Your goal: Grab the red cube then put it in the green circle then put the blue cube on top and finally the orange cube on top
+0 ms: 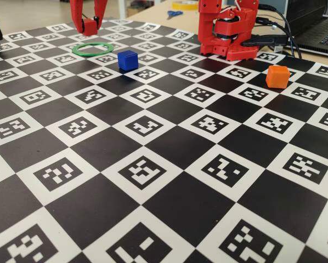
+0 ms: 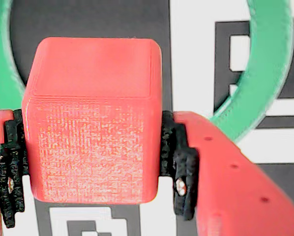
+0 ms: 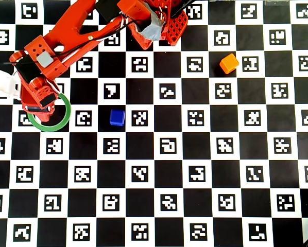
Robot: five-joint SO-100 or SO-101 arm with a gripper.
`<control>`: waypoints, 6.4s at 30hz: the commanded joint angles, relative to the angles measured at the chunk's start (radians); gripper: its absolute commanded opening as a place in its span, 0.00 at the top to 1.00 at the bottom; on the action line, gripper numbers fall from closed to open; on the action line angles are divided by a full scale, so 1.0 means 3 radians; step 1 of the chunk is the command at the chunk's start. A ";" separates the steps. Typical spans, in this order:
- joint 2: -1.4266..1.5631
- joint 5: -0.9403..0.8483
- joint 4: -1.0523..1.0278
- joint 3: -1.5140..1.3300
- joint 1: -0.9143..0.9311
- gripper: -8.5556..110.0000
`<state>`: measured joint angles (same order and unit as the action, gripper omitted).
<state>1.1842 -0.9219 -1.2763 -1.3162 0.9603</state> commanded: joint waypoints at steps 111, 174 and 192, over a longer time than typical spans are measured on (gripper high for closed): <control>0.2122 0.1549 -0.0680 -0.1207 -0.1227 0.61; 0.1739 0.1692 0.1115 -0.2894 -0.1698 0.64; 0.1749 0.1682 0.1130 -0.2909 -0.1708 0.85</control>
<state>1.6966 -0.4065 -0.9511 -2.1967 0.4556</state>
